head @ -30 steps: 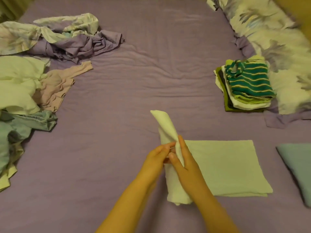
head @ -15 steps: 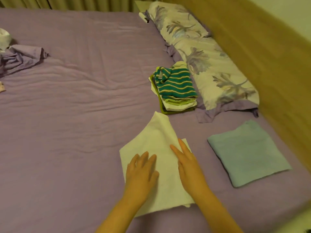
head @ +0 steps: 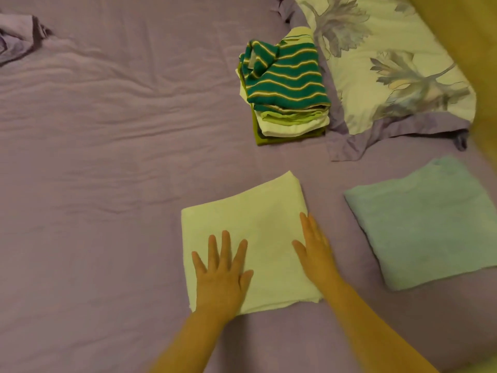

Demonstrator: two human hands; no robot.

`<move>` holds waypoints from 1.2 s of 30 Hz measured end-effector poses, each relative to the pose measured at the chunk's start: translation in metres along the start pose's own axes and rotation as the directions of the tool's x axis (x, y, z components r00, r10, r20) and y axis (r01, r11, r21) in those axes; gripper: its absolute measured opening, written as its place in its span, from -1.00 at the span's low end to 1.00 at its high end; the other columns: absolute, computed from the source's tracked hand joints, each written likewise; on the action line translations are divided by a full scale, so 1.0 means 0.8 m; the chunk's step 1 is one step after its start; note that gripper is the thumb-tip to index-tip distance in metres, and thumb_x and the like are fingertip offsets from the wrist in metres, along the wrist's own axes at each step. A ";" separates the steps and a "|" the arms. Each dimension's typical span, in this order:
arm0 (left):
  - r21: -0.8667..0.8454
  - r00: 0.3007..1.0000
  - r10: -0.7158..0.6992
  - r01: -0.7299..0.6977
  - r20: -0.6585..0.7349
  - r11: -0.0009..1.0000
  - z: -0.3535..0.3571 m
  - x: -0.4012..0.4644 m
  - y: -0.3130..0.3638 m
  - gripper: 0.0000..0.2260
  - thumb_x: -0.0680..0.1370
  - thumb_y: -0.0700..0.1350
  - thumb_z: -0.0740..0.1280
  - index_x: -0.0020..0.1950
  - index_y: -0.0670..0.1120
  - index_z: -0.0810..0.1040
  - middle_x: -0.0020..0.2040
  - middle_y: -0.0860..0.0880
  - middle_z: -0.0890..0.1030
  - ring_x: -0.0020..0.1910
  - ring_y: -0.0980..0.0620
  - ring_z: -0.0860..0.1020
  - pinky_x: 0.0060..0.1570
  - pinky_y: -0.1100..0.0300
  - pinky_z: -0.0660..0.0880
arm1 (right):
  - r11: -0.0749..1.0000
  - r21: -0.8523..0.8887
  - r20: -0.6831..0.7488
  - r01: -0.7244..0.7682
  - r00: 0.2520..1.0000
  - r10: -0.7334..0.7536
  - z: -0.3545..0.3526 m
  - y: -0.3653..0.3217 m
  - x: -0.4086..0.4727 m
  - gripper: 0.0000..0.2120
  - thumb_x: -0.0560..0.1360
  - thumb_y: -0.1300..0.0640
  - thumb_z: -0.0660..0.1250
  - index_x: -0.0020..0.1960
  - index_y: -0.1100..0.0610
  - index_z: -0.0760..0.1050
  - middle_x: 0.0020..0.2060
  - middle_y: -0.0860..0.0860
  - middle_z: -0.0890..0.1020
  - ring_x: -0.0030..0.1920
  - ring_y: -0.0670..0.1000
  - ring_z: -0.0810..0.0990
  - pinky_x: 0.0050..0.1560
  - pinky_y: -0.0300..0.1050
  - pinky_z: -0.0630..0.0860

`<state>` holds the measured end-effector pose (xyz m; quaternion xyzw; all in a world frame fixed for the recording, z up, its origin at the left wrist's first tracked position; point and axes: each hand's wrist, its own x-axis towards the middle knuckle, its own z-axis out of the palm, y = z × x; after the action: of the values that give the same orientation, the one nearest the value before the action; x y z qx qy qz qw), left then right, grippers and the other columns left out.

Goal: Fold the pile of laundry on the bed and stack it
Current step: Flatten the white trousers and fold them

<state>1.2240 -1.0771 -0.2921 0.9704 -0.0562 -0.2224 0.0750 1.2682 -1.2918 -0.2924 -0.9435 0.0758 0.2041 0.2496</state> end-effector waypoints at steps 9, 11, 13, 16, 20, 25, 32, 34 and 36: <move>-0.361 0.809 -0.577 0.574 0.109 0.735 0.007 0.007 -0.007 -0.17 0.43 0.48 -0.09 0.54 0.09 -0.29 0.58 -0.11 -0.17 0.53 -0.20 -0.05 0.42 -0.27 0.05 | 0.977 0.172 -0.010 -0.124 0.992 0.127 0.015 0.006 0.008 -0.16 0.53 -0.11 0.28 0.56 0.08 -0.19 0.54 0.05 0.02 0.49 0.15 0.11 0.42 0.03 0.11; -0.507 0.779 -0.616 0.579 0.112 0.639 -0.004 0.008 -0.010 -0.12 0.44 0.42 0.15 0.56 0.06 -0.18 0.53 -0.15 0.09 0.45 -0.21 0.16 0.34 -0.19 0.23 | 0.929 0.301 -0.006 -0.215 0.974 0.228 0.011 0.005 0.011 -0.11 0.46 -0.09 0.39 0.55 0.18 -0.06 0.50 0.14 0.15 0.45 0.18 0.21 0.38 0.05 0.21; -0.699 0.753 -0.651 0.516 0.094 0.495 -0.016 0.010 -0.019 -0.12 0.42 0.29 0.35 0.55 -0.06 0.00 0.39 -0.15 0.30 0.34 -0.21 0.33 0.23 -0.12 0.36 | 0.881 0.370 0.007 -0.296 0.949 0.316 0.008 0.004 0.014 -0.20 0.42 -0.10 0.43 0.46 0.27 0.17 0.37 0.22 0.37 0.33 0.21 0.39 0.23 0.03 0.38; -0.850 0.718 -0.667 0.464 0.197 0.248 -0.028 0.017 -0.042 -0.46 0.43 0.09 0.46 0.25 -0.18 0.40 0.16 -0.11 0.53 0.12 -0.17 0.52 0.01 0.04 0.44 | 0.822 0.459 -0.019 -0.337 0.921 0.388 0.000 -0.001 0.015 -0.43 0.46 -0.10 0.39 0.26 0.30 0.42 0.12 0.19 0.57 0.06 0.17 0.53 -0.06 -0.10 0.39; -0.885 0.715 -0.638 0.452 0.285 0.112 -0.045 0.017 -0.057 -0.73 0.49 0.05 0.41 -0.11 -0.13 0.47 -0.17 -0.07 0.57 -0.12 -0.14 0.54 -0.13 0.05 0.46 | 0.833 0.489 -0.115 -0.260 0.927 0.357 -0.019 -0.016 0.003 -0.59 0.54 -0.10 0.28 0.04 0.28 0.46 -0.13 0.09 0.53 -0.12 0.09 0.48 -0.18 -0.12 0.29; -0.918 0.803 -0.547 0.369 0.236 0.146 -0.082 0.009 -0.035 -0.73 0.49 0.10 0.40 -0.13 -0.09 0.48 -0.17 -0.06 0.59 -0.19 -0.07 0.56 -0.22 0.07 0.46 | 0.819 0.530 -0.214 -0.219 0.900 0.379 -0.076 -0.016 -0.033 -0.69 0.54 -0.10 0.28 -0.15 0.16 0.40 -0.33 -0.05 0.47 -0.32 -0.05 0.42 -0.39 -0.21 0.23; -0.957 0.910 -0.365 0.258 0.194 0.135 -0.147 0.027 0.084 -0.69 0.52 0.07 0.37 0.05 -0.14 0.47 -0.08 -0.08 0.59 -0.12 -0.10 0.56 -0.14 0.02 0.49 | 0.825 0.550 -0.342 -0.130 0.866 0.365 -0.212 0.042 -0.067 -0.72 0.55 -0.07 0.27 -0.13 0.15 0.42 -0.30 -0.04 0.47 -0.31 -0.09 0.42 -0.37 -0.21 0.25; -0.959 0.928 -0.320 0.245 0.189 0.144 -0.159 0.035 0.131 -0.71 0.54 0.05 0.35 0.09 -0.14 0.45 -0.06 -0.06 0.58 -0.12 -0.07 0.55 -0.17 0.06 0.47 | 0.836 0.535 -0.357 -0.127 0.863 0.359 -0.251 0.072 -0.068 -0.71 0.56 -0.07 0.26 -0.09 0.18 0.44 -0.28 0.00 0.49 -0.28 -0.02 0.44 -0.35 -0.19 0.28; -0.955 0.941 -0.277 0.246 0.194 0.167 -0.164 0.045 0.177 -0.72 0.56 0.02 0.33 0.13 -0.15 0.43 0.02 -0.09 0.56 -0.07 -0.09 0.53 -0.11 0.05 0.44 | 0.849 0.512 -0.365 -0.131 0.862 0.353 -0.283 0.105 -0.067 -0.68 0.56 -0.07 0.25 -0.14 0.20 0.44 -0.28 0.06 0.50 -0.25 0.07 0.43 -0.36 -0.16 0.26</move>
<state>1.3033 -1.2052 -0.1667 0.7069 0.2622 -0.2056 0.6239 1.2777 -1.4760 -0.1271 -0.8576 0.2997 -0.0114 0.4179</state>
